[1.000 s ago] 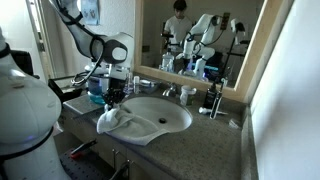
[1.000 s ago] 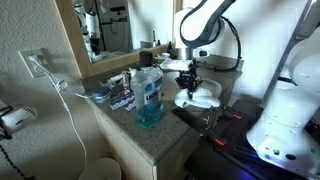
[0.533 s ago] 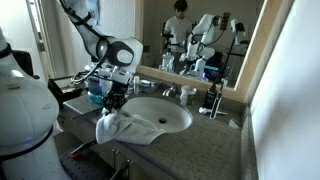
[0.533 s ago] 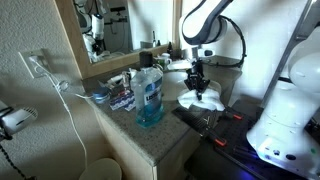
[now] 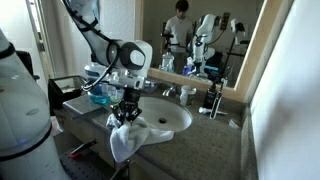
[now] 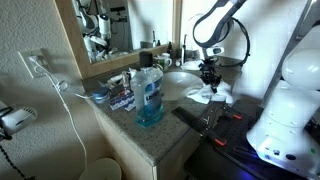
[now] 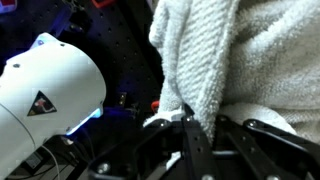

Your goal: Use the towel to wipe the sink

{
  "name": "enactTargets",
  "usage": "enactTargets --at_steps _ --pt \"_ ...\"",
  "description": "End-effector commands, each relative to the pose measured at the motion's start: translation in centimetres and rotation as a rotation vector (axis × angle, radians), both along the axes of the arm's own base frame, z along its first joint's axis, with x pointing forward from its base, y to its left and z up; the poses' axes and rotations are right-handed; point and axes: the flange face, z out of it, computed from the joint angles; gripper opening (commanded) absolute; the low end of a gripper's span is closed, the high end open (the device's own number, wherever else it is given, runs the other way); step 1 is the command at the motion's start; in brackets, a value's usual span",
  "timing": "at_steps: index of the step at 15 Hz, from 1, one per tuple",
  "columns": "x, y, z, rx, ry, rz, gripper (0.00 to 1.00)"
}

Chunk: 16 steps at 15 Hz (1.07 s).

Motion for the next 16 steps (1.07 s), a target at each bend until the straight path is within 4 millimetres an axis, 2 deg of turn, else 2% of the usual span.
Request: enactTargets --at_steps 1,3,4,7,10,16 --pt "-0.7 -3.2 0.8 -0.099 0.012 -0.077 0.07" --pt "-0.4 -3.7 1.1 -0.122 -0.020 -0.078 0.07" --pt "-0.8 -3.4 1.0 -0.126 -0.035 -0.078 0.07" --pt "0.3 -2.1 1.3 -0.115 -0.083 -0.069 0.07" --pt "1.5 0.2 1.2 -0.028 -0.149 -0.051 0.07" --pt "3.2 6.5 1.2 0.219 -0.247 -0.027 0.07"
